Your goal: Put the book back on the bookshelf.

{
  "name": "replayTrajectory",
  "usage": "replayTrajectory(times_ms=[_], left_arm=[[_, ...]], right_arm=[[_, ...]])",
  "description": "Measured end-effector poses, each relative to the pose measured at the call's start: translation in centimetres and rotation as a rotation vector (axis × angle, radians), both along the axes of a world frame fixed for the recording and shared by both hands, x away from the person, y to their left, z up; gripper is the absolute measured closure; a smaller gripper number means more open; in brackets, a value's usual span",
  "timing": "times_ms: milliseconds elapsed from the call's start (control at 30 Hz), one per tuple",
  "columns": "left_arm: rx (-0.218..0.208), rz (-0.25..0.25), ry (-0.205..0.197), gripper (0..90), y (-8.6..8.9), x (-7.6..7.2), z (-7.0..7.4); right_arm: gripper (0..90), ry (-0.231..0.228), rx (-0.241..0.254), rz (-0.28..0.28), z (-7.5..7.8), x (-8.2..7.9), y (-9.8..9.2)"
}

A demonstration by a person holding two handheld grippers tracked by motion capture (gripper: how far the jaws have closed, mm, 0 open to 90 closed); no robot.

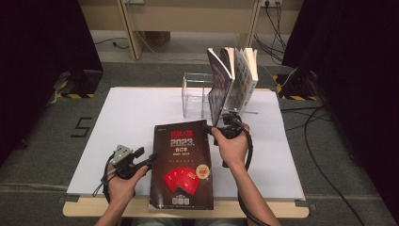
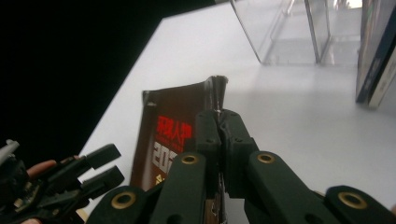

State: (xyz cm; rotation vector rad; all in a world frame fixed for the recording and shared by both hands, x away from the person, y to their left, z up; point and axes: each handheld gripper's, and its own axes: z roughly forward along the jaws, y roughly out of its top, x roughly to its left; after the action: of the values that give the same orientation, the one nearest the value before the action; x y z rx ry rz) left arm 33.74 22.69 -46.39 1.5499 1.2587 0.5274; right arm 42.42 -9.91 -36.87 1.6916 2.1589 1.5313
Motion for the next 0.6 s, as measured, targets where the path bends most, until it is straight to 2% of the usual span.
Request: replayTrajectory(times_ms=[200,300,367,467,600], left_arm=[[-0.018,0.001,-0.007,31.6,0.0,0.0,0.2],[-0.019,0.001,-0.012,31.3,0.0,0.0,0.3],[-0.018,-0.004,-0.014,31.7,0.0,0.0,0.3],[-0.017,-0.006,-0.015,32.6,0.0,0.0,0.3],[-0.016,-0.010,-0.016,33.6,-0.1,0.1,0.3]], right_arm=[[88.1,-0.092,0.010,-0.019,2.9,-0.2,0.0],[88.1,-0.146,0.033,-0.030,4.6,-0.3,0.2],[88.1,-0.200,-0.008,-0.051,5.6,-0.5,0.6],[88.1,-0.235,-0.035,-0.073,6.5,-0.2,1.0],[88.1,-0.275,-0.043,-0.106,7.3,0.2,0.9]])
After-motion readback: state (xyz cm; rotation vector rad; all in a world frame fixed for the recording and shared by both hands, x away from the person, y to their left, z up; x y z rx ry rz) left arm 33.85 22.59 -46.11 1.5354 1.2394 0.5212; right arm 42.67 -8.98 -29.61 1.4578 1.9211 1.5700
